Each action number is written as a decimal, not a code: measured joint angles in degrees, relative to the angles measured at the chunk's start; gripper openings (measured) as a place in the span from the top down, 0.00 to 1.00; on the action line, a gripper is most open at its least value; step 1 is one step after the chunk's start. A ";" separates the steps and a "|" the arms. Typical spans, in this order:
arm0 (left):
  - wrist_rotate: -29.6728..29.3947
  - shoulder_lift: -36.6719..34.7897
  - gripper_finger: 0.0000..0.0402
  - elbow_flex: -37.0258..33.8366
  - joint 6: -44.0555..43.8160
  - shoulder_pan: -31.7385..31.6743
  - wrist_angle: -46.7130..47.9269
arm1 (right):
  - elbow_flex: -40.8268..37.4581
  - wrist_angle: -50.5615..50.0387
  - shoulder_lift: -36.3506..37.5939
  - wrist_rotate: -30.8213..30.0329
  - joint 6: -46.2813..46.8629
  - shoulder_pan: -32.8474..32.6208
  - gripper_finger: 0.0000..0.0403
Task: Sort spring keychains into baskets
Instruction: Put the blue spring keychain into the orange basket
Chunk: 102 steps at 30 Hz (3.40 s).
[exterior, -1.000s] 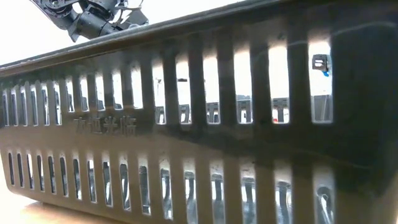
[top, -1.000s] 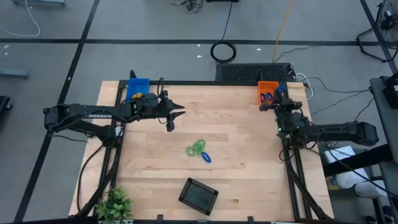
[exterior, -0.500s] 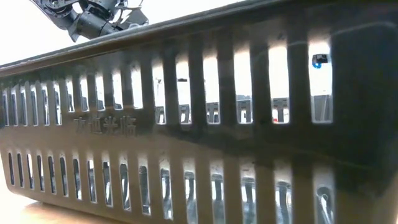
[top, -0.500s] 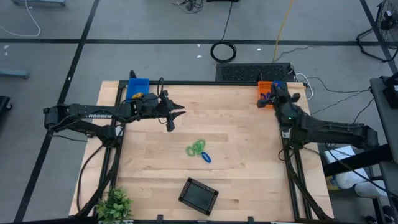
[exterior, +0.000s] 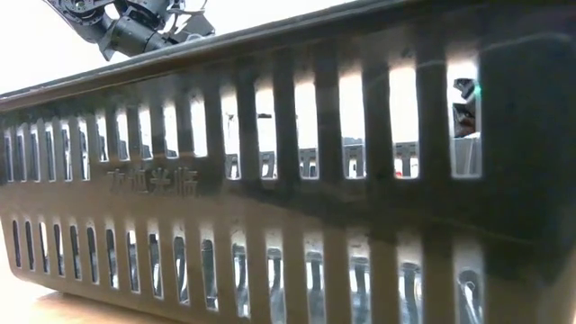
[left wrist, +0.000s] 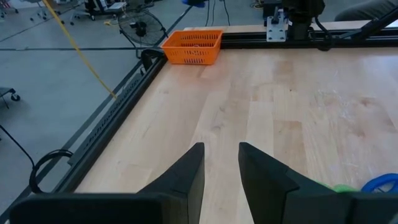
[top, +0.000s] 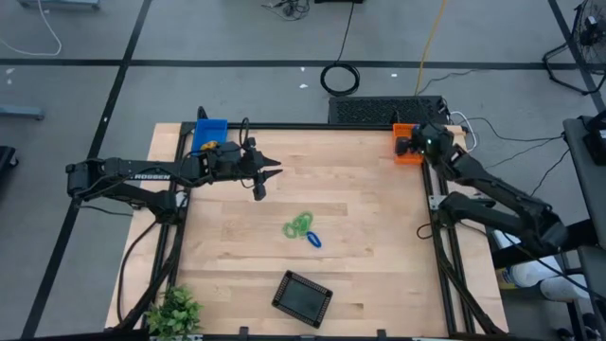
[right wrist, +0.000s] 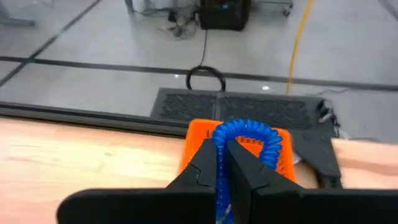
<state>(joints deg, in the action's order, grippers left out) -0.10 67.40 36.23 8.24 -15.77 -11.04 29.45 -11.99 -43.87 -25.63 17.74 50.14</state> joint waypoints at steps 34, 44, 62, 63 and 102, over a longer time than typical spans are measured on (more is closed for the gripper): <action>0.02 0.00 0.73 0.00 0.25 0.05 -0.46 | 0.04 -0.26 -4.19 -6.32 -0.63 -3.35 0.70; 0.02 0.00 0.73 0.00 0.30 0.05 -0.44 | 0.00 0.22 -3.82 -4.83 1.07 -3.90 0.68; 0.02 0.00 0.73 0.00 0.27 0.05 -0.46 | -9.06 37.01 -3.95 45.61 -2.29 -13.19 0.71; 0.01 0.00 0.73 0.00 0.30 0.05 -0.46 | -9.94 39.16 -3.95 47.33 -2.11 -13.59 0.71; 0.02 0.00 0.73 0.00 0.29 0.07 -1.25 | -17.49 59.33 -11.65 34.95 -6.29 -62.62 0.72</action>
<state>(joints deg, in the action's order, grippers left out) -0.08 67.40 36.23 8.52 -15.71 -12.30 11.97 47.34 -55.52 9.32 11.45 -12.48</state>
